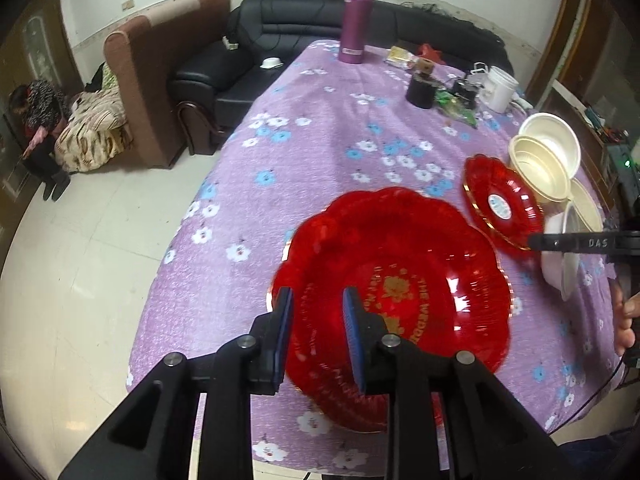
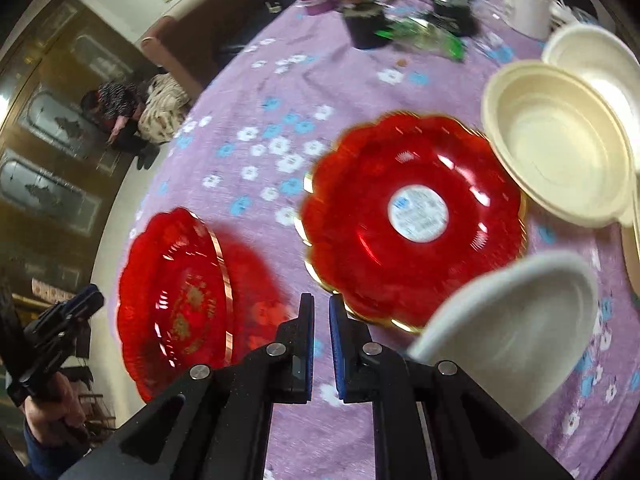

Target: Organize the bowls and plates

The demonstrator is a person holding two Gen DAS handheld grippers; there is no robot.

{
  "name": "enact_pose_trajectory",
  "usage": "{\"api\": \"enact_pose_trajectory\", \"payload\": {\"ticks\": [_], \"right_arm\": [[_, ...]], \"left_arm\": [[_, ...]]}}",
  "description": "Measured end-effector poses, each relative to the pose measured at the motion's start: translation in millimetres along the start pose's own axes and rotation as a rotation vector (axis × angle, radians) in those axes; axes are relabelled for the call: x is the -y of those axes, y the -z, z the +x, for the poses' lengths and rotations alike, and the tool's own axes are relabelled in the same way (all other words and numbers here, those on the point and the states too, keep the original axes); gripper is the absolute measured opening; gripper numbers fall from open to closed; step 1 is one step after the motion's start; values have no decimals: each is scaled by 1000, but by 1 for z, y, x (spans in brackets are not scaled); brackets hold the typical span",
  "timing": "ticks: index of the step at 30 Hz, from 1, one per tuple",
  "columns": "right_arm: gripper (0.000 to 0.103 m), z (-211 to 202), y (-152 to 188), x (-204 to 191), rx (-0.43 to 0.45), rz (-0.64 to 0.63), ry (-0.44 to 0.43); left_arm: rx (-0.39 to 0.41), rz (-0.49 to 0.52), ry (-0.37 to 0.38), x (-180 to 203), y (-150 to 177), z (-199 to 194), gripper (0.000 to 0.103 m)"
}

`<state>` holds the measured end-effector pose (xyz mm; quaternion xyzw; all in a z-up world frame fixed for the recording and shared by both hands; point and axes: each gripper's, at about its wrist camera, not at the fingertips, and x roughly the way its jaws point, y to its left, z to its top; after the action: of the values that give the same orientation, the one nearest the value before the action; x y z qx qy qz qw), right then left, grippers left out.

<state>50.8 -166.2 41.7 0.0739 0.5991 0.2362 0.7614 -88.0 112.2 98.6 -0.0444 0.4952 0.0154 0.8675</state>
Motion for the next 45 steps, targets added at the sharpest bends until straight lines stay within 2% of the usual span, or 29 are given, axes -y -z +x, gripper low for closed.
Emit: {"api": "enact_pose_trajectory", "payload": {"ticks": [11, 20, 23, 27, 35, 45], "right_arm": [[10, -28, 34, 49, 39, 128, 36], [10, -59, 41, 56, 75, 174, -125], [10, -76, 34, 54, 107, 164, -147], [10, -92, 12, 62, 144, 173, -121], [10, -70, -29, 98, 98, 212, -47], [10, -44, -42, 124, 29, 206, -31]], "left_arm": [[6, 88, 71, 40, -13, 1, 26], [6, 173, 154, 85, -43, 0, 30], [3, 193, 186, 102, -61, 2, 30], [-20, 208, 214, 121, -85, 14, 32], [-165, 121, 271, 138, -117, 79, 32], [-240, 83, 262, 145, -125, 127, 32]]}}
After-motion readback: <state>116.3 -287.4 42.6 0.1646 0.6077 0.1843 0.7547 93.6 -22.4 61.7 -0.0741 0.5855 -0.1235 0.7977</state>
